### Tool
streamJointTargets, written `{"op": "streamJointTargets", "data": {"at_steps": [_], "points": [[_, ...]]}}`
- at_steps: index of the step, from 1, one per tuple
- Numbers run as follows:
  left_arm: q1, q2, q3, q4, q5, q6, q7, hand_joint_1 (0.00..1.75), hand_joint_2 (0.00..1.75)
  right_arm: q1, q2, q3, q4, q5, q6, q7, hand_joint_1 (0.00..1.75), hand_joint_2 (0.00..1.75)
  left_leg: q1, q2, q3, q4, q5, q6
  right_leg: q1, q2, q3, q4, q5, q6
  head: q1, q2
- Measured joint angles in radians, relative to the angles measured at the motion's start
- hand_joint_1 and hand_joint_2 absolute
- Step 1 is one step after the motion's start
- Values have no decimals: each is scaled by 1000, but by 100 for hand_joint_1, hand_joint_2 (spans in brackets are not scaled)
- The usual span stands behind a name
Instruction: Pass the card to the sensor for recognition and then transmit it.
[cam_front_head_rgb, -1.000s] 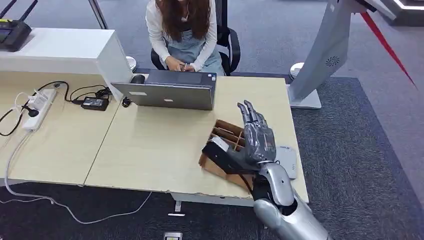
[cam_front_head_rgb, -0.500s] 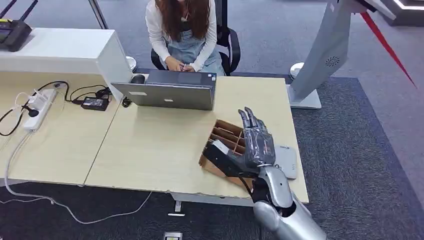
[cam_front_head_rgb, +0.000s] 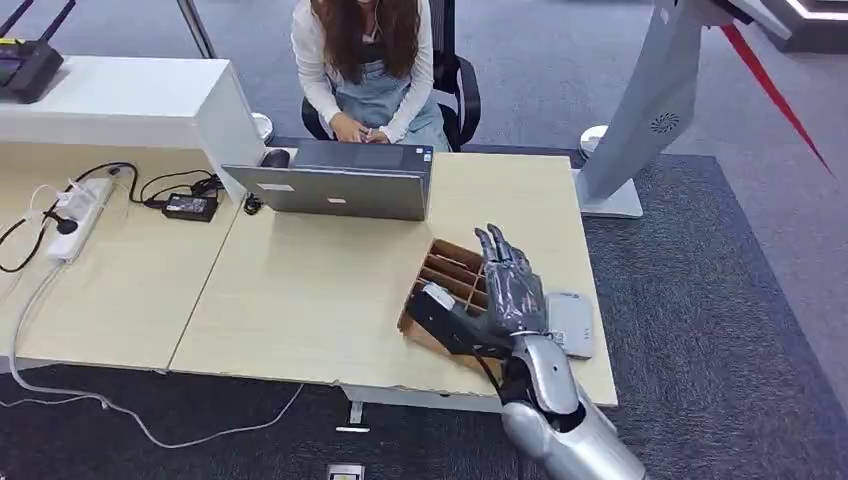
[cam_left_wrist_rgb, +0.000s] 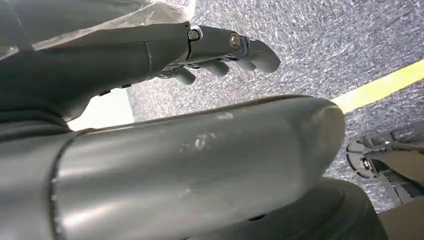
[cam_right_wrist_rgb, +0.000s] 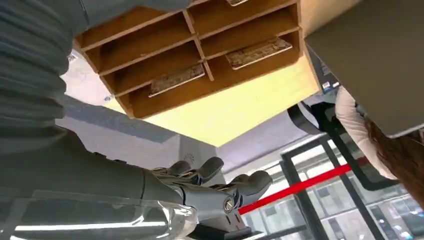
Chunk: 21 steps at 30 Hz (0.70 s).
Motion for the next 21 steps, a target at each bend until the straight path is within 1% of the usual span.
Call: {"op": "streamJointTargets", "data": {"at_steps": [1,6,12,18,20,21], "points": [[0,0,0,0,0,0,0,0,0,0,2,0,6,-3,-5,0,9,175,0,0,0,0,0,0,0,0,0,0,0,0,0,0],[0,1,0,0,-6,0,3,0,0,-15,13,-4,51,-21,-32,0,9,175,0,0,0,0,0,0,0,0,0,0,0,0,0,0],[0,2,0,0,-6,0,3,0,0,-24,21,-8,90,-26,-35,1,9,175,0,0,0,0,0,0,0,0,0,0,0,0,0,0],[0,3,0,0,-6,0,3,0,0,-27,26,-8,111,-27,-36,1,21,175,0,0,0,0,0,0,0,0,0,0,0,0,0,0],[0,3,0,0,-7,0,3,0,0,-29,30,-8,120,-28,-38,1,28,175,0,0,0,0,0,0,0,0,0,0,0,0,0,0],[0,3,0,0,-7,0,3,0,0,-30,32,-8,126,-28,-39,1,37,175,0,0,0,0,0,0,0,0,0,0,0,0,0,0]]}}
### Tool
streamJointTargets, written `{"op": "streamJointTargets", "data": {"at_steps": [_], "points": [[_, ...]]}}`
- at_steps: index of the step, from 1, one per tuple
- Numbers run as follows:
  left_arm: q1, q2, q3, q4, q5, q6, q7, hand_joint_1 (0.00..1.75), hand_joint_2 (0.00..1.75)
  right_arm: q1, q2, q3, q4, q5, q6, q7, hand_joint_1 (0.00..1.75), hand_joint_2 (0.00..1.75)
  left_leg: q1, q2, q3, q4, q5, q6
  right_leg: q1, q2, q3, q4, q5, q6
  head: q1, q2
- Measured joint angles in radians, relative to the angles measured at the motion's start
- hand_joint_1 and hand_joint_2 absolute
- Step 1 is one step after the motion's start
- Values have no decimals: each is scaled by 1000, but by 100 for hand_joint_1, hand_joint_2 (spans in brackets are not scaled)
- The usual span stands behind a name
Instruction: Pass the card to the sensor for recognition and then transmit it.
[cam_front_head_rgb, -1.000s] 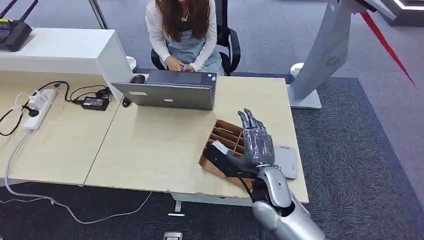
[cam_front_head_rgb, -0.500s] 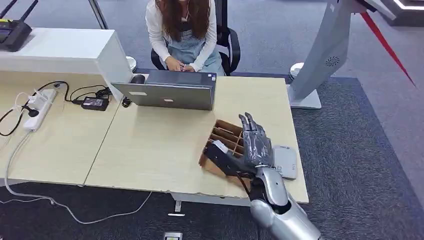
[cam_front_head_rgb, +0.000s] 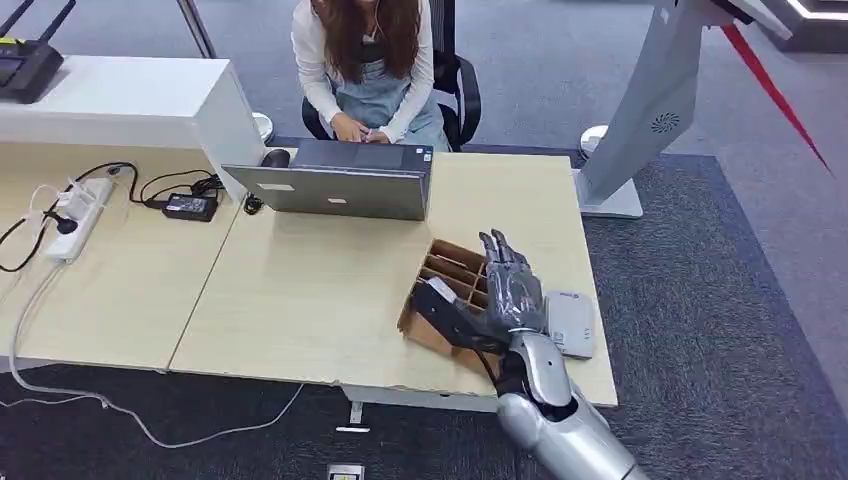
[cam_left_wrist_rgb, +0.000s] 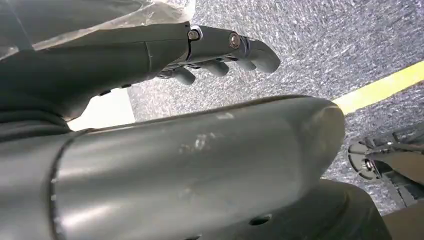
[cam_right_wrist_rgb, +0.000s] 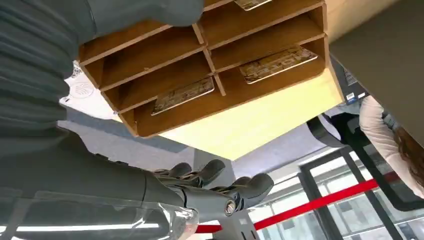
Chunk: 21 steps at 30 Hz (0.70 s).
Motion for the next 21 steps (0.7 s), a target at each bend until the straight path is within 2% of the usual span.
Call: {"op": "streamJointTargets", "data": {"at_steps": [3,21], "points": [[0,0,0,0,-2,0,0,0,0,-5,6,0,20,-3,-6,-1,42,175,0,0,0,0,0,0,0,0,0,0,0,0,0,0],[0,1,0,0,-3,-3,0,0,0,-24,24,0,103,-6,-10,-1,45,175,0,0,0,0,0,0,0,0,0,0,0,0,0,0]]}}
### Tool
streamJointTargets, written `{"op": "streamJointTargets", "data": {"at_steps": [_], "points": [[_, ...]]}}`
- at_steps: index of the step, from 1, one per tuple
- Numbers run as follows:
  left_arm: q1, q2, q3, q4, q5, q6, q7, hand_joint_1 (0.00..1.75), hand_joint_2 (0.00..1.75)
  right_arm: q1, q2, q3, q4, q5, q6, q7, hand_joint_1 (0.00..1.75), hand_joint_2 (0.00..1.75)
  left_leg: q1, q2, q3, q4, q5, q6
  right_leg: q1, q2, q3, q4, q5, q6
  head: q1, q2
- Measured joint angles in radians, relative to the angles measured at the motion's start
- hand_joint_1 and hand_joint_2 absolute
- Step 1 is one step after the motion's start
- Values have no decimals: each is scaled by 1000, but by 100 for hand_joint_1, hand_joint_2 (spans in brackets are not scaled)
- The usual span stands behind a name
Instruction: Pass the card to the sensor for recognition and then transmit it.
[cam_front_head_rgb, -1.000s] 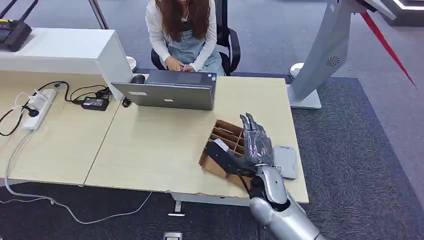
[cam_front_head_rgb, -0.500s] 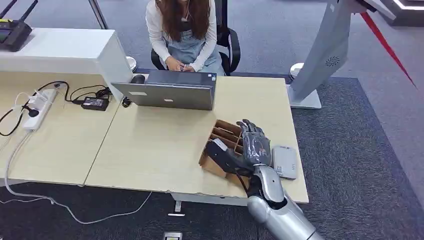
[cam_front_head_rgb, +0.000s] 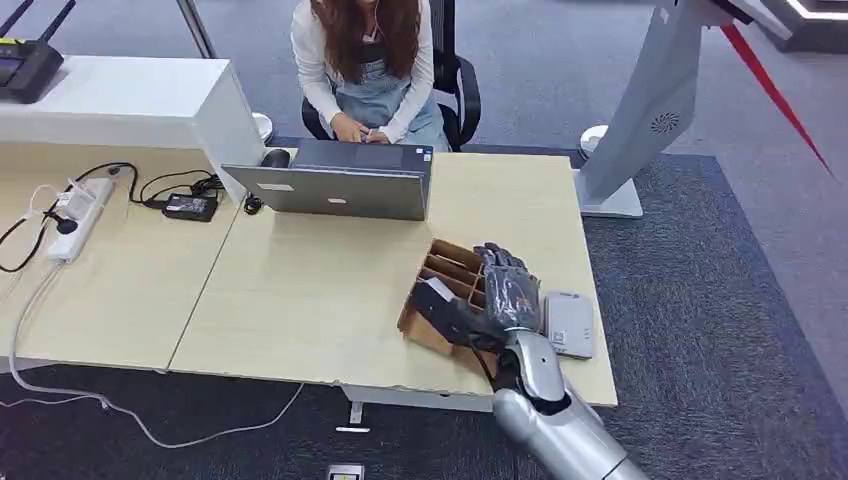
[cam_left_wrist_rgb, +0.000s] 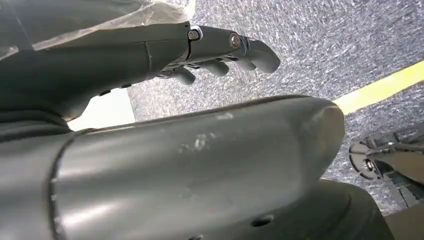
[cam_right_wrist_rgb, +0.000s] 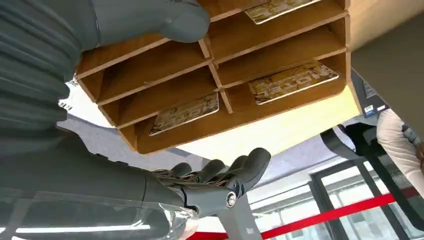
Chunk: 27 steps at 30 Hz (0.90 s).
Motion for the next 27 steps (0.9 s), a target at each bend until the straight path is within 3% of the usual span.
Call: {"op": "streamJointTargets", "data": {"at_steps": [27], "points": [[0,0,0,0,-2,0,6,0,0,-1,-21,0,42,2,2,10,42,175,0,0,0,0,0,0,0,0,0,0,0,0,0,0]]}}
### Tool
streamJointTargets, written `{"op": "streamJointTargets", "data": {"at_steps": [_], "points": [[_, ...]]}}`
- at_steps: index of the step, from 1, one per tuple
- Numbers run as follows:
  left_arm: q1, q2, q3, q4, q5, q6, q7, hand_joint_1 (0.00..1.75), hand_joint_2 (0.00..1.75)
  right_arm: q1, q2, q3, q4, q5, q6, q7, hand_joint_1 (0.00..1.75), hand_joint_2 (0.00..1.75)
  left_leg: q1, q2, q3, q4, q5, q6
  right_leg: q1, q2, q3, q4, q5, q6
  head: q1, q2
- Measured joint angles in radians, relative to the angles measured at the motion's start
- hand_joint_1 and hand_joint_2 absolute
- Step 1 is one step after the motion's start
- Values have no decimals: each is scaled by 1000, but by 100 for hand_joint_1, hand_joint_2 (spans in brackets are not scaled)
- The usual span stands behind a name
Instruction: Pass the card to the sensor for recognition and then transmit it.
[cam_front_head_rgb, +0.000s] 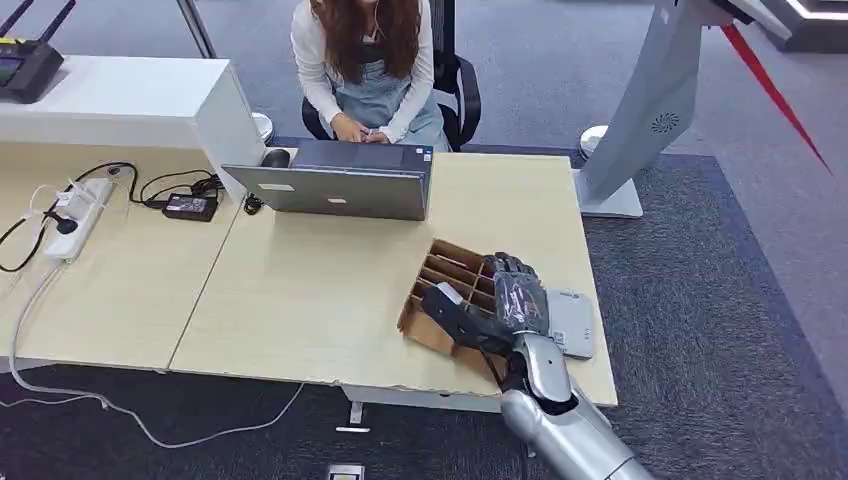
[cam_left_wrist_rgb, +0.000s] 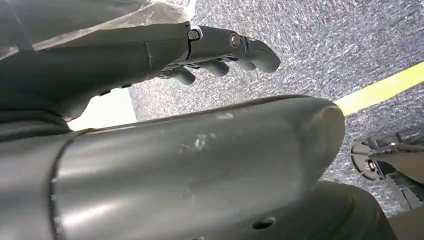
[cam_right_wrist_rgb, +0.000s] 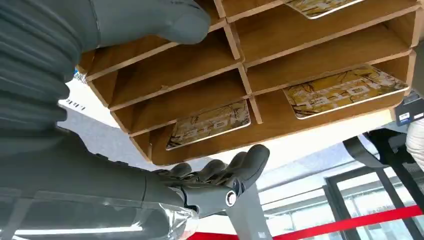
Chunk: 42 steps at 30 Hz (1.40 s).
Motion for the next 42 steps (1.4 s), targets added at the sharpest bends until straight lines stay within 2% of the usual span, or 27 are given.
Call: {"op": "streamJointTargets", "data": {"at_steps": [11,13,14,15,16,17,42], "points": [[0,0,0,0,-5,3,0,0,0,0,-5,0,1,4,3,19,45,175,0,0,0,0,0,0,0,0,0,0,0,0,0,0],[0,0,0,0,-7,3,5,0,0,-1,-6,0,2,21,-9,44,45,175,0,0,0,0,0,0,0,0,0,0,0,0,0,0],[0,0,0,0,-10,3,6,0,0,-3,-8,0,3,27,-14,58,51,175,0,0,0,0,0,0,0,0,0,0,0,0,0,0],[0,0,0,0,-10,3,8,0,0,-5,-13,0,2,31,-14,66,86,175,0,0,0,0,0,0,0,0,0,0,0,0,0,0],[0,0,0,0,-11,3,9,0,0,-7,-17,-1,0,31,-13,72,155,175,0,0,0,0,0,0,0,0,0,0,0,0,0,0],[1,0,0,0,-12,3,10,0,0,-10,-23,-2,-2,32,-11,74,175,175,0,0,0,0,0,0,0,0,0,0,0,0,0,0],[0,0,0,0,-15,8,14,0,0,-29,-39,-17,-19,40,-4,70,175,175,0,0,1,0,0,0,0,0,0,0,0,0,0,0]]}}
